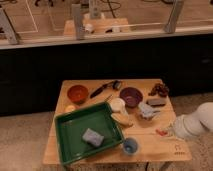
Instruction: Place pepper in plastic cup
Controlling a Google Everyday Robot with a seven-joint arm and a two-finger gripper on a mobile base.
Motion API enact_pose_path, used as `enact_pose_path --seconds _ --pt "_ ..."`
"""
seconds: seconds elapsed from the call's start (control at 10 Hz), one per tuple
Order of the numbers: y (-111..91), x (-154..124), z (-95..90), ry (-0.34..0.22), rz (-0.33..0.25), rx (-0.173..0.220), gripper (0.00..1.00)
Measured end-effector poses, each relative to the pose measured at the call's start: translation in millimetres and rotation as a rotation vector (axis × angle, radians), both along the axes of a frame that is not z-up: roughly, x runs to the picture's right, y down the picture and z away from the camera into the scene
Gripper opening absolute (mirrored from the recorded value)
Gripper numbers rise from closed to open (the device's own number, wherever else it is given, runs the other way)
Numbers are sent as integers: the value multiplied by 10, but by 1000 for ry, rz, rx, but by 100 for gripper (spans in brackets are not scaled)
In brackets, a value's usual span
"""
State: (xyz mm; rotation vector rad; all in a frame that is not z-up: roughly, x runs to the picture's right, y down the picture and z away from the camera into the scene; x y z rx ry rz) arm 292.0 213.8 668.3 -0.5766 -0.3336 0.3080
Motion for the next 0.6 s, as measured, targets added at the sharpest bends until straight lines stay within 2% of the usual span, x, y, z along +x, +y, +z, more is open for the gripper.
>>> enact_pose_path --seconds 0.2,0.4,0.5,0.6 --pt "-51 -37 23 -182 126 -53 0" --pt "-155 -90 50 -385 280 -97 0" --pt "-232 -137 58 -506 369 -121 0" --pt "-283 -175 51 -592 422 -133 0"
